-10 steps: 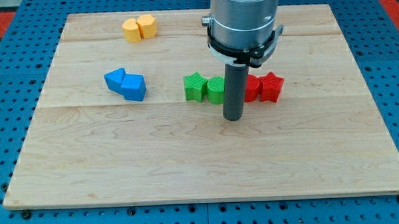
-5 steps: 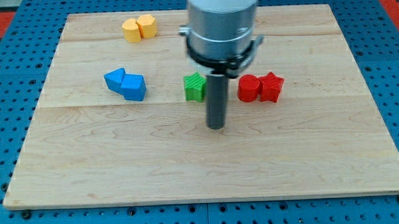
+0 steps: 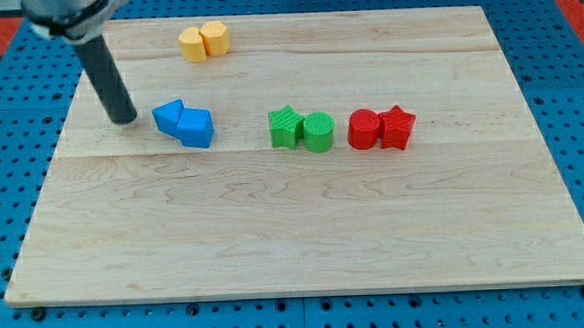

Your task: Place the blue cube at the bottom center if the board

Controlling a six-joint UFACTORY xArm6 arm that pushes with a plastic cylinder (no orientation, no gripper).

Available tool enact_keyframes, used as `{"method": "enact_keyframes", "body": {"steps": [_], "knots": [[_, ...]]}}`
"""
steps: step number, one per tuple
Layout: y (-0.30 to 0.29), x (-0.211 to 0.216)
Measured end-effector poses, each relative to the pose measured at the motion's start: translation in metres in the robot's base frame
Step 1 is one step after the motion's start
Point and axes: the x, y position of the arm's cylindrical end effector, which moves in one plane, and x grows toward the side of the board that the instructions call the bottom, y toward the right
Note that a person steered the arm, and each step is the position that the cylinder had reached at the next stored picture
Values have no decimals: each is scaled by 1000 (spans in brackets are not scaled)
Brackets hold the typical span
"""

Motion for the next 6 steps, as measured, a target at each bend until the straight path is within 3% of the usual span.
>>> {"method": "enact_keyframes", "body": {"steps": [1,2,3,4,5,6], "knots": [[30,12],[49,64],[87,74],[43,16],[114,13],[157,66]]}}
